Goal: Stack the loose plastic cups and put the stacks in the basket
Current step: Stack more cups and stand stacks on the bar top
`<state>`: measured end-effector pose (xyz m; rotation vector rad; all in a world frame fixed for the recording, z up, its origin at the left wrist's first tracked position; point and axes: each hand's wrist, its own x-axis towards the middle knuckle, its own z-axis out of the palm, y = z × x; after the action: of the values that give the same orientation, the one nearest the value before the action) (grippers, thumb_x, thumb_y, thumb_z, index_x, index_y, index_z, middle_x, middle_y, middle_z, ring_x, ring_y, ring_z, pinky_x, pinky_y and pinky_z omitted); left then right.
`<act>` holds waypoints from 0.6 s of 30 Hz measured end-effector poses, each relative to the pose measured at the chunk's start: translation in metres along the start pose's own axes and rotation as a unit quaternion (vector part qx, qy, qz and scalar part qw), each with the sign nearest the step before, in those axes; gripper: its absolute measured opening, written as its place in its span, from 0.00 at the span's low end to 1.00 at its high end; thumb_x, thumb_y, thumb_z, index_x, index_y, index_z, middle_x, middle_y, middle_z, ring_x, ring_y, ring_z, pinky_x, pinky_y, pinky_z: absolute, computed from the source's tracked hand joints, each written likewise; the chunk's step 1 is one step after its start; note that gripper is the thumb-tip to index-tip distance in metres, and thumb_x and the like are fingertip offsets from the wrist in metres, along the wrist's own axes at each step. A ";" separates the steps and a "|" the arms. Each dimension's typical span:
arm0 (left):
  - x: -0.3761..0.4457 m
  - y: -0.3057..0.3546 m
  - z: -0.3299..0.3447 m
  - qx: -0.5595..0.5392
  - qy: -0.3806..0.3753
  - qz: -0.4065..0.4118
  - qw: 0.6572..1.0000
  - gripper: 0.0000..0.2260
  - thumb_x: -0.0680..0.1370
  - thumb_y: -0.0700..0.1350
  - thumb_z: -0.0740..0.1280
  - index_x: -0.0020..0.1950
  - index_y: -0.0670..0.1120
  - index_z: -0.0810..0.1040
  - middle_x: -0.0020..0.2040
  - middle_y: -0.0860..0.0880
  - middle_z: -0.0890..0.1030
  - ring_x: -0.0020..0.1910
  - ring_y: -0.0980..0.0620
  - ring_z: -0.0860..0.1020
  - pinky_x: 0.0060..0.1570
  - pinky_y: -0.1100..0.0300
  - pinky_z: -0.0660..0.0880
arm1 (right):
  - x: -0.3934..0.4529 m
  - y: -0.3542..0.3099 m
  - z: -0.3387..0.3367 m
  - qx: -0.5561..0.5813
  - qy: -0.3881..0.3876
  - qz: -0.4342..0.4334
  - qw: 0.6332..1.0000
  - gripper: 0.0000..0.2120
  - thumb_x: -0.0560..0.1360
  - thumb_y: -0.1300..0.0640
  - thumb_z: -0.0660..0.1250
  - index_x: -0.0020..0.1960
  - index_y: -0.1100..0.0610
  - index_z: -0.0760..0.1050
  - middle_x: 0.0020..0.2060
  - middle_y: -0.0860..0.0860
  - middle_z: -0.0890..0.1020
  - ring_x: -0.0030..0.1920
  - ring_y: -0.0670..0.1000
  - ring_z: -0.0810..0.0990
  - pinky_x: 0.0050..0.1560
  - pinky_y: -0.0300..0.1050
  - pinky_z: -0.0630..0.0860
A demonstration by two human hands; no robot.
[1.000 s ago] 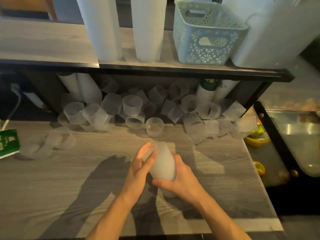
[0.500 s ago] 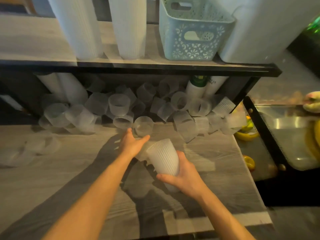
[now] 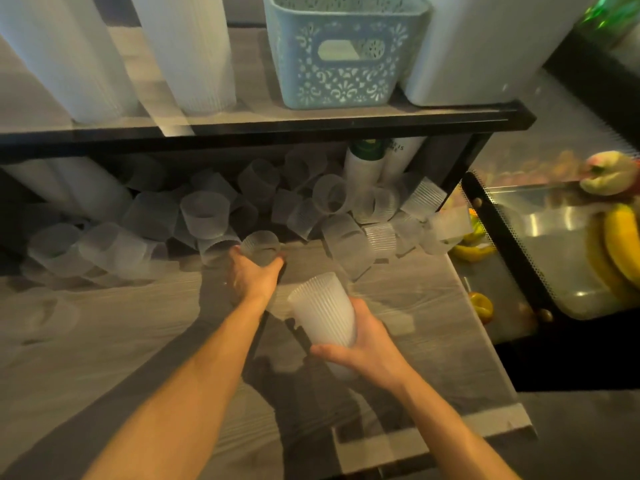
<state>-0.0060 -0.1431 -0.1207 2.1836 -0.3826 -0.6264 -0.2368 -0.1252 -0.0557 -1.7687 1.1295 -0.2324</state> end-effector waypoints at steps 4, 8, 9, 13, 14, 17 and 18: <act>-0.019 -0.005 -0.030 0.034 -0.063 0.004 0.997 0.46 0.69 0.70 0.68 0.78 0.47 0.58 0.73 0.45 0.70 0.71 0.41 0.69 0.69 0.45 0.67 | 0.006 0.000 0.003 -0.035 -0.005 0.007 0.999 0.47 0.53 0.31 0.72 0.66 0.48 0.64 0.56 0.46 0.75 0.56 0.46 0.75 0.53 0.43 0.74; -0.044 0.003 -0.067 -0.078 -0.098 0.022 0.992 0.23 0.74 0.58 0.71 0.63 0.48 0.74 0.53 0.53 0.80 0.58 0.48 0.79 0.51 0.57 0.73 | 0.008 0.000 0.004 -0.073 -0.028 -0.001 0.997 0.45 0.56 0.33 0.75 0.65 0.51 0.65 0.58 0.49 0.75 0.58 0.50 0.75 0.55 0.46 0.74; -0.052 0.007 -0.076 -0.124 -0.112 0.024 0.986 0.17 0.75 0.55 0.72 0.60 0.48 0.76 0.50 0.54 0.81 0.54 0.51 0.80 0.47 0.61 0.73 | 0.008 0.000 0.005 -0.085 -0.034 -0.006 0.996 0.43 0.59 0.36 0.78 0.66 0.52 0.65 0.58 0.50 0.75 0.58 0.50 0.75 0.55 0.46 0.73; -0.081 0.012 -0.107 -0.209 -0.190 0.050 0.958 0.12 0.73 0.54 0.71 0.55 0.54 0.79 0.48 0.55 0.84 0.49 0.57 0.81 0.44 0.63 0.73 | 0.010 -0.009 0.008 -0.153 -0.058 -0.036 0.986 0.41 0.64 0.40 0.79 0.69 0.52 0.63 0.61 0.50 0.74 0.60 0.51 0.75 0.56 0.46 0.72; -0.087 0.010 -0.112 -0.214 -0.203 0.057 0.954 0.15 0.71 0.55 0.70 0.56 0.54 0.79 0.49 0.54 0.84 0.49 0.57 0.81 0.44 0.63 0.74 | 0.009 -0.013 0.009 -0.170 -0.066 -0.049 0.982 0.41 0.65 0.39 0.78 0.69 0.52 0.63 0.61 0.49 0.74 0.61 0.51 0.74 0.57 0.46 0.72; -0.099 0.001 -0.117 -0.192 -0.215 0.072 0.955 0.20 0.67 0.61 0.75 0.55 0.56 0.80 0.50 0.53 0.84 0.50 0.56 0.81 0.50 0.58 0.75 | 0.009 -0.023 0.011 -0.195 -0.090 -0.085 0.973 0.41 0.64 0.36 0.76 0.69 0.50 0.62 0.61 0.47 0.73 0.60 0.50 0.74 0.57 0.48 0.73; -0.100 -0.002 -0.119 -0.188 -0.216 0.073 0.955 0.21 0.65 0.64 0.75 0.54 0.58 0.80 0.50 0.54 0.84 0.51 0.56 0.81 0.53 0.56 0.75 | 0.010 -0.026 0.012 -0.194 -0.090 -0.091 0.973 0.42 0.63 0.35 0.76 0.69 0.49 0.62 0.61 0.47 0.73 0.59 0.50 0.75 0.57 0.49 0.74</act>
<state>-0.0234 -0.0202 -0.0269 1.6340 -0.5931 -1.0077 -0.2091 -0.1231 -0.0432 -2.1942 0.9250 0.0452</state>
